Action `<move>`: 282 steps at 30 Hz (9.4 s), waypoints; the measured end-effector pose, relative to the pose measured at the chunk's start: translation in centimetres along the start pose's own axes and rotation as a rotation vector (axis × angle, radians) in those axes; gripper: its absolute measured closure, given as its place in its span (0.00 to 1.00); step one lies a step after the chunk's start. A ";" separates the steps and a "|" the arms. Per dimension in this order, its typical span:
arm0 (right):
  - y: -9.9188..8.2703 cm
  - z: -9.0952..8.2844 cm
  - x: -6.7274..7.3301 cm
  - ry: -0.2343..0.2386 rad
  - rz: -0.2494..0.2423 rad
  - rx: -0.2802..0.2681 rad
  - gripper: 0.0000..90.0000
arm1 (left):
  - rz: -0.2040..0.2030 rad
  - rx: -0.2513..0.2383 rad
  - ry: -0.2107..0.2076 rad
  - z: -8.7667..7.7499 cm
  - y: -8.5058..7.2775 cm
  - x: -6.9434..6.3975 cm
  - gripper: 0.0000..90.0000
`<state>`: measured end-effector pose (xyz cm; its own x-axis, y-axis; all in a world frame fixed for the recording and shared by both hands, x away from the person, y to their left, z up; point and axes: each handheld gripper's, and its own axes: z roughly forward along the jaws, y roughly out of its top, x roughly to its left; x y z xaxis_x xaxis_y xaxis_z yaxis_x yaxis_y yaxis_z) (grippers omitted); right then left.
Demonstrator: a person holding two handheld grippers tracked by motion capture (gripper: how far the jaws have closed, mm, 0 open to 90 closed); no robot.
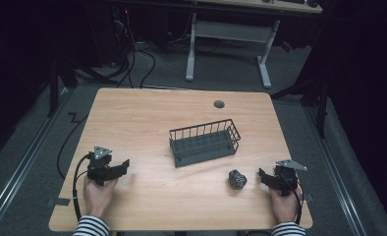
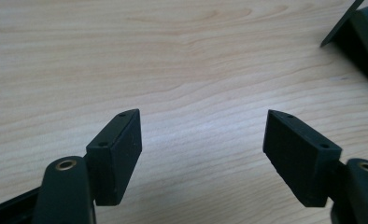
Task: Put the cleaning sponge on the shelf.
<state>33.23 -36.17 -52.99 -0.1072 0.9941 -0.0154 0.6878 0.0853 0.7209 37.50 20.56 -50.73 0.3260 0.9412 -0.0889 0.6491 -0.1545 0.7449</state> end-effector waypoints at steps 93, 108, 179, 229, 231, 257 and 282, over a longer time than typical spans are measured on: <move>0.8 -4.7 7.8 0.364 -0.244 -0.095 0.30 | 0.022 0.010 0.090 1.4 -2.6 0.7 0.29; 0.4 -2.2 8.8 0.357 -0.274 -0.024 0.43 | 0.021 0.009 0.090 1.4 -2.6 0.7 0.29; 15.2 -2.3 10.2 0.469 -0.243 -0.160 0.49 | 0.028 0.011 0.083 1.5 -2.7 0.7 0.28; 15.4 2.7 12.9 0.411 -0.309 -0.041 0.34 | 0.029 0.012 0.081 1.5 -2.6 0.6 0.28; 15.5 2.4 12.7 0.413 -0.307 -0.054 0.34 | 0.029 0.012 0.081 1.5 -2.6 0.6 0.28; 15.1 -2.4 9.7 0.422 -0.258 -0.159 0.39 | 0.029 0.012 0.078 1.5 -2.6 0.6 0.27; 12.4 -6.2 6.3 0.403 -0.207 -0.198 0.41 | 0.029 0.012 0.077 1.5 -2.6 0.6 0.27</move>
<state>36.65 -29.22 -39.90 -0.5235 0.8493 0.0687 0.4774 0.2256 0.8492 37.08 21.11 -53.73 0.2914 0.9565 -0.0161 0.6483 -0.1851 0.7386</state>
